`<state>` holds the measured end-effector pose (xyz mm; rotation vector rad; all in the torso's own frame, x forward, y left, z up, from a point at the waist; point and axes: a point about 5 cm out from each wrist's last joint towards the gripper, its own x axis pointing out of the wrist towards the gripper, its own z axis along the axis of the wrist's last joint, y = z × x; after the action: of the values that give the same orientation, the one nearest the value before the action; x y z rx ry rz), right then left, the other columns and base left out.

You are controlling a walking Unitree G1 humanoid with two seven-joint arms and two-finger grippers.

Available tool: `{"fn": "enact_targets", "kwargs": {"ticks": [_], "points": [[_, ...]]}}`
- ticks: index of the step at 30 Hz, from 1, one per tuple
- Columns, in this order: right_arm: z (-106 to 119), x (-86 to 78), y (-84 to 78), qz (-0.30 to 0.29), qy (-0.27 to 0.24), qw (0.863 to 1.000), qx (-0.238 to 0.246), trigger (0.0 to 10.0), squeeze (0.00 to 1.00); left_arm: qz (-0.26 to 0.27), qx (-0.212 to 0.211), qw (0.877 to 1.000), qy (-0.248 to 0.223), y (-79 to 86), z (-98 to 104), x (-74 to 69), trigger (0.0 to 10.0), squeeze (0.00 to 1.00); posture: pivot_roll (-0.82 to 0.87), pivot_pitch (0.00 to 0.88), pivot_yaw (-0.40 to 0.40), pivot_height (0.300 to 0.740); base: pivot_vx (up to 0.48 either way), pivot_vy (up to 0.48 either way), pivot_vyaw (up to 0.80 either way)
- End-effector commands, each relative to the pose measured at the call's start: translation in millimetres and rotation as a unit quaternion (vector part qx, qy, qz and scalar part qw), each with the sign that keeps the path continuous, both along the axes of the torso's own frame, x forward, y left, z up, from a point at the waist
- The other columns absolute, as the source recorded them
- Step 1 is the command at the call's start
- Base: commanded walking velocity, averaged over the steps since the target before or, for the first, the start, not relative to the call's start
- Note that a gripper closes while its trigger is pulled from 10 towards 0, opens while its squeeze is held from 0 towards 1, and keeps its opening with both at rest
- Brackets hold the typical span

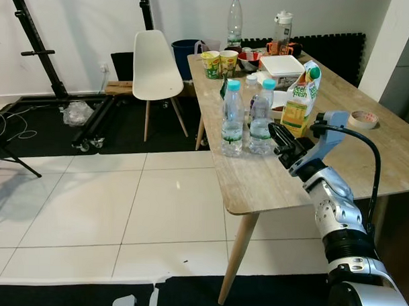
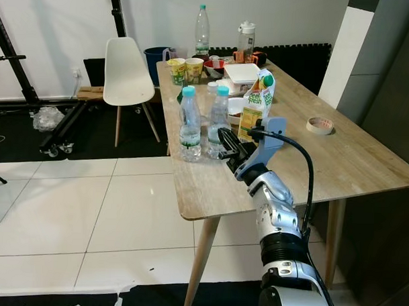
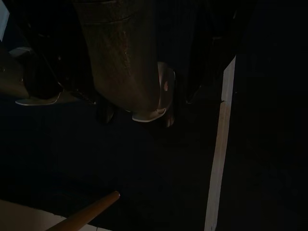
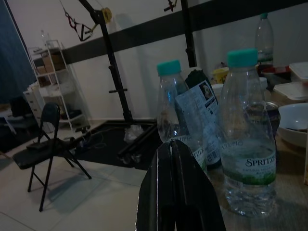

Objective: Restocking fridge

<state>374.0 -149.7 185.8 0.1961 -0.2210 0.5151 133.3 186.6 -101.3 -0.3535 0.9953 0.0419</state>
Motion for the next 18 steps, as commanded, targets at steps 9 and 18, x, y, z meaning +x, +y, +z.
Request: {"fn": "enact_targets", "kwargs": {"ticks": [9,18], "points": [[0.5,-4.3,7.3,0.042,-0.019,0.999,-0.014,10.0,0.00,-0.006,0.002,1.000,0.003,0.3,-0.6,-1.9,10.0,0.00,-0.07,0.000,0.040,0.740,0.000,0.000,0.00],[2.6,-12.5,16.1,0.101,-0.036,0.994,-0.010,10.0,0.00,-0.009,0.001,1.000,0.004,-0.3,-1.1,-3.6,10.0,0.00,-0.08,0.000,0.040,0.740,0.072,0.000,0.00]]}}
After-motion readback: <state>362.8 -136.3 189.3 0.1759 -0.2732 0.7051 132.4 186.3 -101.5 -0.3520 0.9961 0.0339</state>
